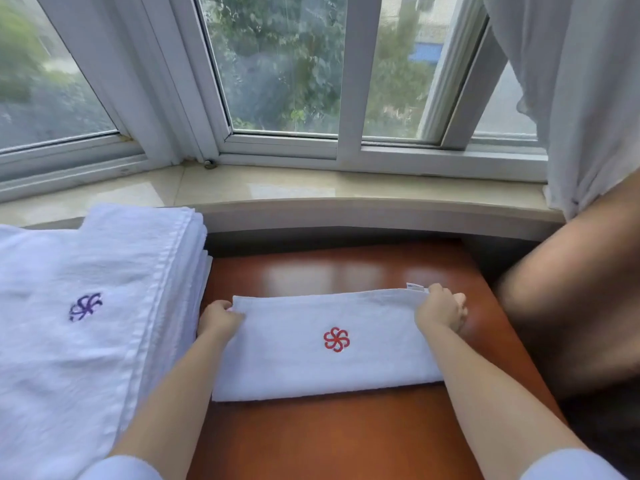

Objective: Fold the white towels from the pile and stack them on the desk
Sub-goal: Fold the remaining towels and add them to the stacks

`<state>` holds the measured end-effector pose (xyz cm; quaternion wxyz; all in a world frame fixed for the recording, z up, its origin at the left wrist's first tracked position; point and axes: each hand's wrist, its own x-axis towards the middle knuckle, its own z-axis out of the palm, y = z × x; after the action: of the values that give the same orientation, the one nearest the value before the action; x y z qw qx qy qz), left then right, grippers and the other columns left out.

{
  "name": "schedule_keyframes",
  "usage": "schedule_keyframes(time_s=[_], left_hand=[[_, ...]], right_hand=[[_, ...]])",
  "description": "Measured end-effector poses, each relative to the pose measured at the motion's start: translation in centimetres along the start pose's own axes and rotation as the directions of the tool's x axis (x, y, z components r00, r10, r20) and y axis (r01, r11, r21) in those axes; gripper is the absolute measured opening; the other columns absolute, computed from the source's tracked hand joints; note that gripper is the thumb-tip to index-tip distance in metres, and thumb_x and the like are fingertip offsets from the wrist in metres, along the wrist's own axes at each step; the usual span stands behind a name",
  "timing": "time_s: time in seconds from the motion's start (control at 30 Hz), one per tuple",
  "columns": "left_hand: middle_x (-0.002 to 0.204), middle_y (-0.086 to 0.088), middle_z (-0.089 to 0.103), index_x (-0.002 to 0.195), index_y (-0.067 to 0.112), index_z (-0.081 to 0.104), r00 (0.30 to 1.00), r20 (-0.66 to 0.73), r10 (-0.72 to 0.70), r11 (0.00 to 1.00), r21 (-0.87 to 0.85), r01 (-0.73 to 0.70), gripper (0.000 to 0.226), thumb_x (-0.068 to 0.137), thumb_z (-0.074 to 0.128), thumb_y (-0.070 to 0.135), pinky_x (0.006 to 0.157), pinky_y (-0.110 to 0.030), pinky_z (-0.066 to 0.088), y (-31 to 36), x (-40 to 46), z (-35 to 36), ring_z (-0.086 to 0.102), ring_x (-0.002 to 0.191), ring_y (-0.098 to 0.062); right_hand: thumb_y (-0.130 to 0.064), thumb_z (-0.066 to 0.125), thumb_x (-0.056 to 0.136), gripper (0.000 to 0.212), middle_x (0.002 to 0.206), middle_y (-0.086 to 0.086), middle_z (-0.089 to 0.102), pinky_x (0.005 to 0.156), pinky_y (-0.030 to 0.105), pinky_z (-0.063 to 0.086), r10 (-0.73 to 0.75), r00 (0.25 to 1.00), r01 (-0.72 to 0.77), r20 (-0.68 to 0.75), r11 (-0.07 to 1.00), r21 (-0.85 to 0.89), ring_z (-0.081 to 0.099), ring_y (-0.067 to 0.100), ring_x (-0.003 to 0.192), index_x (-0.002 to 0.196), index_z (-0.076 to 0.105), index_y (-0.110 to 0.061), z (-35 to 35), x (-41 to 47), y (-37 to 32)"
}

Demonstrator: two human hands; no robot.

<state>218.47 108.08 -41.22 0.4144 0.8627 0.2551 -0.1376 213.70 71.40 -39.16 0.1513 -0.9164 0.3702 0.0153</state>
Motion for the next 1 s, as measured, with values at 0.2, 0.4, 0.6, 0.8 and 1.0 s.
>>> schedule_keyframes(time_s=[0.2, 0.4, 0.6, 0.8, 1.0], left_hand=[[0.096, -0.006, 0.062, 0.106, 0.010, 0.062, 0.999, -0.013, -0.046, 0.997, 0.060, 0.047, 0.022, 0.088, 0.060, 0.020, 0.073, -0.032, 0.045, -1.5, 0.6, 1.2, 0.057, 0.079, -0.024], [0.100, -0.008, 0.064, 0.105, 0.010, 0.061, 0.999, -0.010, -0.034, 0.999, 0.012, 0.034, 0.021, 0.088, 0.056, 0.019, 0.081, -0.036, 0.048, -1.8, -0.3, 1.5, 0.060, 0.090, -0.029], [0.110, -0.015, 0.062, 0.113, 0.002, 0.058, 0.998, -0.029, -0.062, 0.994, 0.087, 0.064, 0.032, 0.089, 0.052, 0.021, 0.085, -0.038, 0.049, -2.4, -1.8, 1.2, 0.060, 0.098, -0.034], [0.125, -0.018, 0.057, 0.131, -0.002, 0.049, 0.987, -0.020, -0.161, 0.973, 0.166, 0.162, 0.049, 0.093, 0.048, 0.029, 0.082, -0.035, 0.044, -4.4, -4.0, 1.3, 0.056, 0.108, -0.037], [0.126, -0.024, 0.056, 0.126, -0.005, 0.053, 0.981, -0.108, -0.159, 0.964, 0.199, 0.178, 0.041, 0.091, 0.047, 0.015, 0.093, -0.040, 0.045, -6.3, -6.6, 1.3, 0.055, 0.113, -0.041]], right_hand=[[-0.006, 0.053, 0.088, 0.061, 0.137, 0.011, 0.046, 0.105, 0.040, 0.027, 0.078, 0.995, -0.091, 0.069, 0.973, 0.213, 0.036, 0.032, 0.127, 0.144, 0.031, -0.019, 2.0, 0.5, 1.3], [-0.009, 0.048, 0.091, 0.041, 0.132, 0.013, 0.048, 0.103, 0.038, 0.032, 0.099, 0.993, -0.111, 0.067, 0.972, 0.209, 0.040, 0.032, 0.124, 0.132, 0.049, -0.011, 1.4, 0.7, 2.1], [-0.010, 0.048, 0.090, 0.031, 0.127, 0.019, 0.051, 0.101, 0.040, 0.036, 0.253, 0.956, -0.276, 0.146, 0.945, 0.174, 0.049, 0.037, 0.119, 0.121, 0.050, -0.005, 0.5, -0.4, 2.9], [-0.019, 0.044, 0.092, 0.032, 0.121, 0.013, 0.060, 0.104, 0.037, 0.022, 0.329, 0.909, -0.357, 0.255, 0.932, 0.070, 0.050, 0.030, 0.118, 0.120, 0.056, -0.009, -0.1, -2.6, 4.0], [-0.014, 0.045, 0.091, 0.030, 0.117, 0.011, 0.063, 0.103, 0.036, 0.024, 0.317, 0.917, -0.334, 0.242, 0.942, 0.028, 0.055, 0.028, 0.112, 0.119, 0.055, -0.010, -0.3, -4.8, 5.7]])
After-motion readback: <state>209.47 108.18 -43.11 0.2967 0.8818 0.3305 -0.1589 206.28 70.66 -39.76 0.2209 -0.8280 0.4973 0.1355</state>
